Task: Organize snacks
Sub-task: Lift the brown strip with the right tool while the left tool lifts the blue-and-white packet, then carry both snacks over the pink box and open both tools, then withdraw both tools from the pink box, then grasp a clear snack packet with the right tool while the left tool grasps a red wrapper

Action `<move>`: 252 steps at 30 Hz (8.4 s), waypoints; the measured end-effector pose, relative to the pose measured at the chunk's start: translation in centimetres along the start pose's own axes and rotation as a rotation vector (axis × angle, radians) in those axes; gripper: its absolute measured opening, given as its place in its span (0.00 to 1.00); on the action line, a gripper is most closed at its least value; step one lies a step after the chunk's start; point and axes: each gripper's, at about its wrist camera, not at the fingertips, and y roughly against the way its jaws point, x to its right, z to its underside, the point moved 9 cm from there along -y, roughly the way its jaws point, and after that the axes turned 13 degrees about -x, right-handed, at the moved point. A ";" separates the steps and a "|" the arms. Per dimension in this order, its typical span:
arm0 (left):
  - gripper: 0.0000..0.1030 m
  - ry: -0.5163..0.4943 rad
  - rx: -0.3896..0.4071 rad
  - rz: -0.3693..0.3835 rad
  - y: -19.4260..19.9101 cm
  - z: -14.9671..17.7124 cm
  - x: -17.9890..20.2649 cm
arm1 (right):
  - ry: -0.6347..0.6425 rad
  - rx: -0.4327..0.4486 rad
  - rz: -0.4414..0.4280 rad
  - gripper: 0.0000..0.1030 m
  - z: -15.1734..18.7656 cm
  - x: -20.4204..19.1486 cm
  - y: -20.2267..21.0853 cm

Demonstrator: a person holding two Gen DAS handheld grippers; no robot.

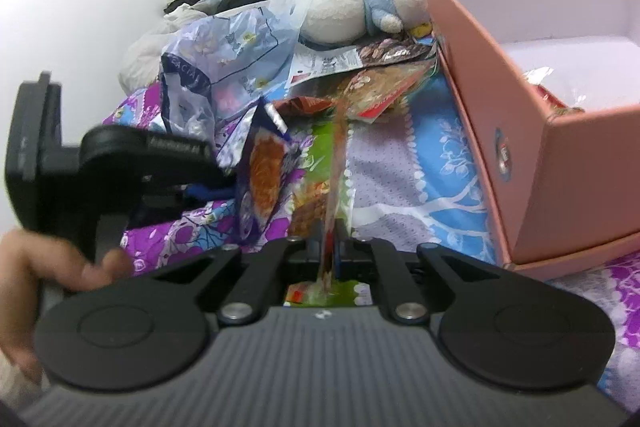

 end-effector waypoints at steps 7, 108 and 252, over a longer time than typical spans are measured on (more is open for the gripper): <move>0.15 0.014 0.020 -0.019 3.1 2.5 -1.1 | 0.017 0.028 0.049 0.04 -1.4 0.0 1.7; 0.68 -0.559 0.135 0.037 12.3 0.0 27.6 | -0.024 0.310 0.241 0.36 -9.8 11.8 22.2; 0.29 0.105 -0.104 0.141 7.0 11.5 -0.2 | -0.015 0.097 0.266 0.04 5.1 -0.4 7.1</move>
